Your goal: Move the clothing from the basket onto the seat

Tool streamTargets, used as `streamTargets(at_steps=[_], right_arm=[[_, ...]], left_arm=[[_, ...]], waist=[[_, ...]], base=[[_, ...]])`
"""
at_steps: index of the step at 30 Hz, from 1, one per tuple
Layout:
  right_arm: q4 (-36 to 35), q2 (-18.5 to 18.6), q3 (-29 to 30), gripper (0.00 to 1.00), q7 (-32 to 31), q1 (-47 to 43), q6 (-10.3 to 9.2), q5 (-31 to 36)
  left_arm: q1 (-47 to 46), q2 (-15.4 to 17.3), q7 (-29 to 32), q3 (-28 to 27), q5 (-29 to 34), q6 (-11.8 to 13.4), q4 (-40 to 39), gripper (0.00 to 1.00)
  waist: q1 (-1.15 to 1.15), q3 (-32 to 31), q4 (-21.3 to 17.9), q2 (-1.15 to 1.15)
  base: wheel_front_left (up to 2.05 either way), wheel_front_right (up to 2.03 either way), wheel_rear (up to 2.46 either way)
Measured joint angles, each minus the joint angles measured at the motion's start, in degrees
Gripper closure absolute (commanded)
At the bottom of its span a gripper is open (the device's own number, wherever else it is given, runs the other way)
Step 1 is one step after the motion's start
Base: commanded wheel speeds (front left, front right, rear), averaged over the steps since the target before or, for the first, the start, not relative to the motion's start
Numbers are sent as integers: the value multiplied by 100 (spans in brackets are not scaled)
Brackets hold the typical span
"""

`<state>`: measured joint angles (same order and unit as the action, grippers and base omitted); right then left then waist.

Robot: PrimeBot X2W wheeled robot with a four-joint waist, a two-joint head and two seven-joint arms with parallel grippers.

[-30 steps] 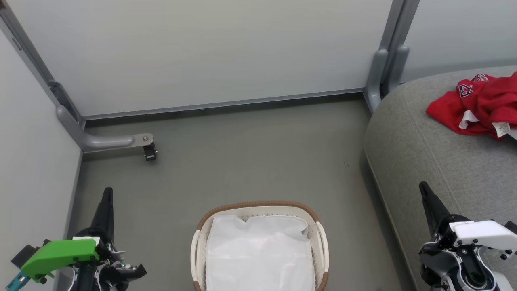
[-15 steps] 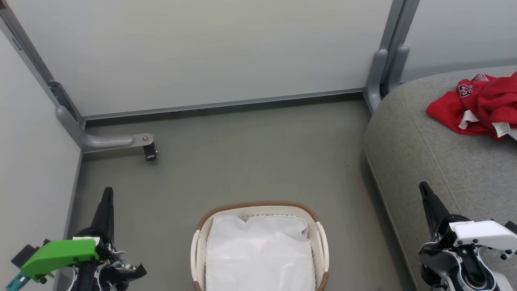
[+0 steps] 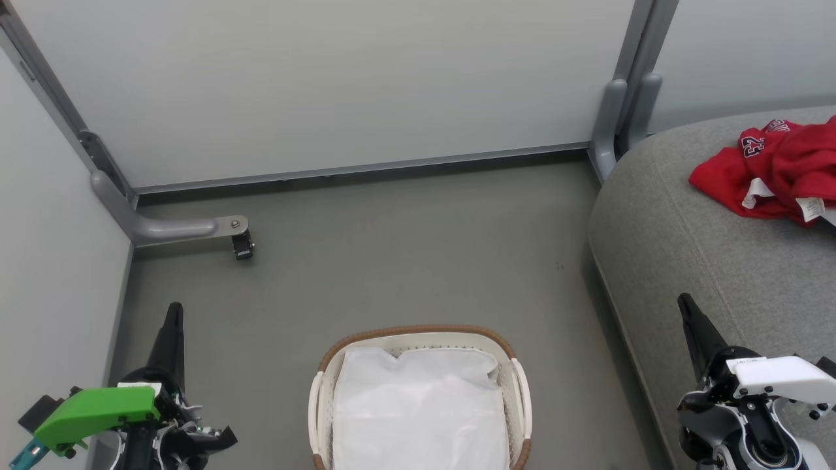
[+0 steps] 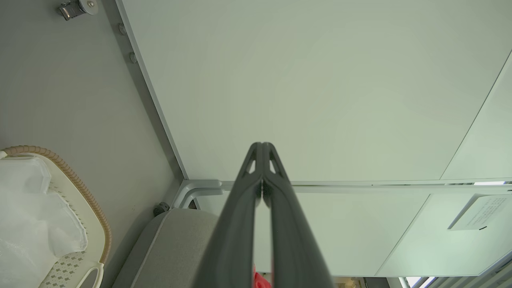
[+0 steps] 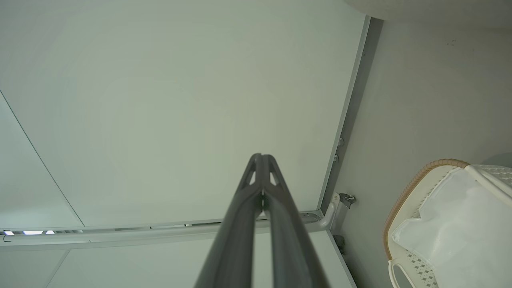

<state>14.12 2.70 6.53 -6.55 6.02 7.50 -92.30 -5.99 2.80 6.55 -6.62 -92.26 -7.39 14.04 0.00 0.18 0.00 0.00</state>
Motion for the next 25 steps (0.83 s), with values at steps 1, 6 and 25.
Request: streamTargets(at_steps=[1, 6, 25], right_arm=[[0, 0, 0, 100, 0, 0, 0, 0], [0, 0, 0, 100, 0, 1, 0, 0], [0, 0, 0, 100, 0, 1, 0, 0]], left_arm=[[0, 0, 0, 0, 0, 0, 0, 100], [0, 0, 0, 1, 0, 0, 0, 100], [0, 0, 0, 1, 0, 0, 0, 100]], waist=[[0, 0, 0, 0], [0, 0, 0, 0], [0, 0, 0, 0]], base=[[0, 0, 0], [0, 0, 0], [0, 0, 0]])
